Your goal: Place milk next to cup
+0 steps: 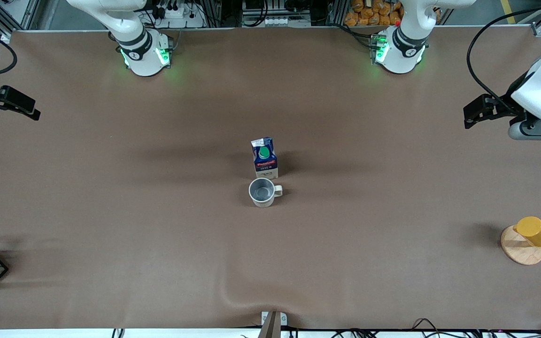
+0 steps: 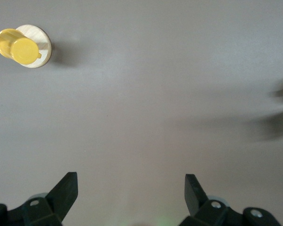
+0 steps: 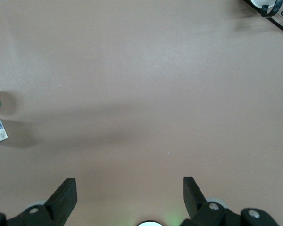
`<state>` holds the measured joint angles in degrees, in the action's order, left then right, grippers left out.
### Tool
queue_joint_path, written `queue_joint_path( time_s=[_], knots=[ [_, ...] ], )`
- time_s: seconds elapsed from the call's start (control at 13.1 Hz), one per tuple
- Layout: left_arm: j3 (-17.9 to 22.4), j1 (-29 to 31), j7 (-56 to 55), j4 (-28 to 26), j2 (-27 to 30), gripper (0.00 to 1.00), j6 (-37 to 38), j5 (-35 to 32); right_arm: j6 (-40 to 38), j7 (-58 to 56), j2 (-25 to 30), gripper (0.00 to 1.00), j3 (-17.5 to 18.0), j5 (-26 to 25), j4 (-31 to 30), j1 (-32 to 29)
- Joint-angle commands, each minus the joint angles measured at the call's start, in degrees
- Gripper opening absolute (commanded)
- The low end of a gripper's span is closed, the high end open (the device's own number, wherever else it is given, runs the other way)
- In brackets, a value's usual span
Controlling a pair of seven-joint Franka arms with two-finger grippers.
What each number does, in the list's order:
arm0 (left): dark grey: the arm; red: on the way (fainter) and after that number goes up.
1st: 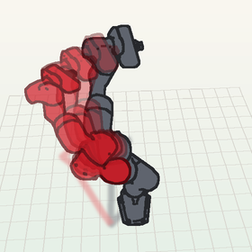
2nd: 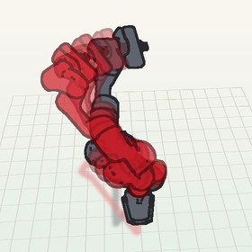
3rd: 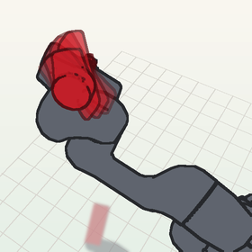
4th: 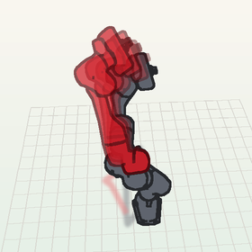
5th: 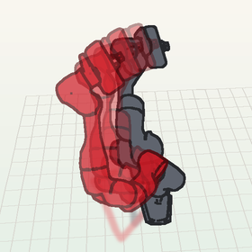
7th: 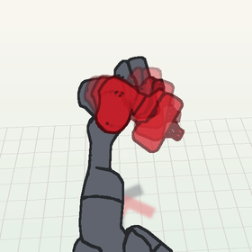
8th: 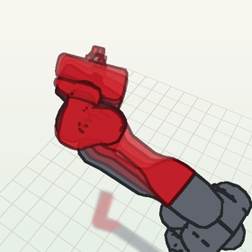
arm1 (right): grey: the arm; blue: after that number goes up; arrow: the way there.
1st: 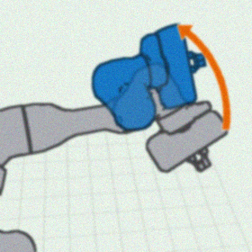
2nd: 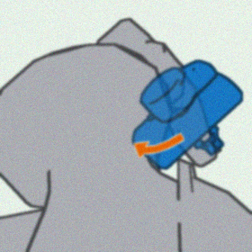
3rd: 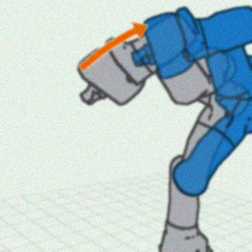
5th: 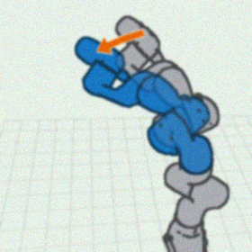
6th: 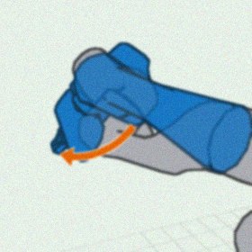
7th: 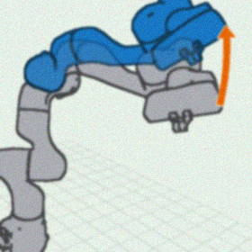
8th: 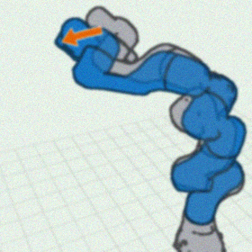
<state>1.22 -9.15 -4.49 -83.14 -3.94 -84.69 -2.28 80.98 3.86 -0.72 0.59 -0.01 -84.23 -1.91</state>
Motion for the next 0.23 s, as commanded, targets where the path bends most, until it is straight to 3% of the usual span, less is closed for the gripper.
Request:
queue_joint_path(
  time_s=[0.0, 0.15],
  knots=[
    [0.4, -0.7, 1.0, -0.2, 0.4, 1.0, -0.5, 1.0, -0.2, 0.7, -0.7, 1.0, 0.5, 0.4, 1.2, -0.4],
    [0.4, -0.3, 1.0, -0.2, 0.4, 1.0, -0.5, 1.1, -0.2, 0.7, -0.7, 1.0, 0.5, 0.4, 1.2, -0.4]
  ],
)
